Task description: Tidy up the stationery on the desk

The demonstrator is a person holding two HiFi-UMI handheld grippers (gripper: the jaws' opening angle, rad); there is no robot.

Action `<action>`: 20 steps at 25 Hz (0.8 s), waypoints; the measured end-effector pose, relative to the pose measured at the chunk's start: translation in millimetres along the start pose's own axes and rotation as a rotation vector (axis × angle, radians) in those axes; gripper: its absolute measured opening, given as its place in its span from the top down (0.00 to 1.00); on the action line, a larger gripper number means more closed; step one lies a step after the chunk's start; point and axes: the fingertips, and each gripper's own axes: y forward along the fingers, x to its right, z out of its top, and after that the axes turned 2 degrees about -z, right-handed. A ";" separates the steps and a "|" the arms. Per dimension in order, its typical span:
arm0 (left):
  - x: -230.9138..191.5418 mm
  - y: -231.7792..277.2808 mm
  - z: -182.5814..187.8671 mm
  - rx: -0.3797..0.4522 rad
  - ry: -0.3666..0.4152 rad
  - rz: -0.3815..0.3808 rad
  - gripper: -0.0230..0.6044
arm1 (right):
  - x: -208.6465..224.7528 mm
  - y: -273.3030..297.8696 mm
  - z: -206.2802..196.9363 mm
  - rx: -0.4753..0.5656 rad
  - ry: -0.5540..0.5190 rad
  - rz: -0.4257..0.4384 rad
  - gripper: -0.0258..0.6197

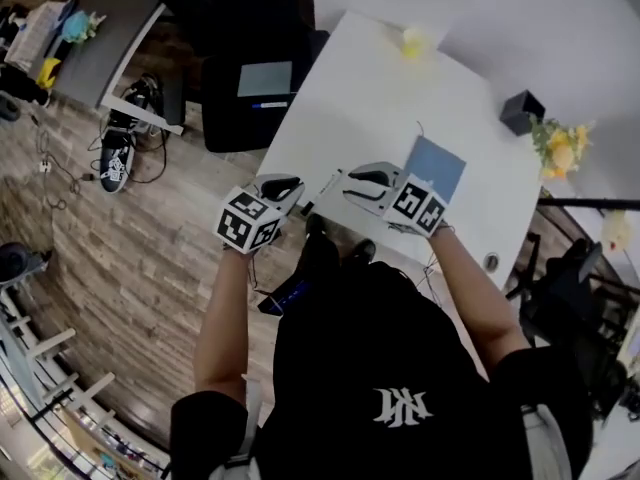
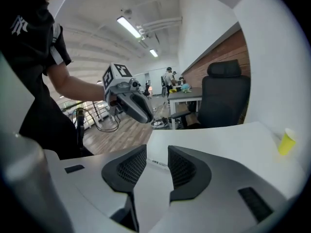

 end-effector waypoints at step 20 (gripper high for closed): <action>-38.6 -36.3 -83.5 -0.040 -0.135 -0.062 0.90 | -20.7 106.3 -71.7 -0.511 -0.623 0.218 0.72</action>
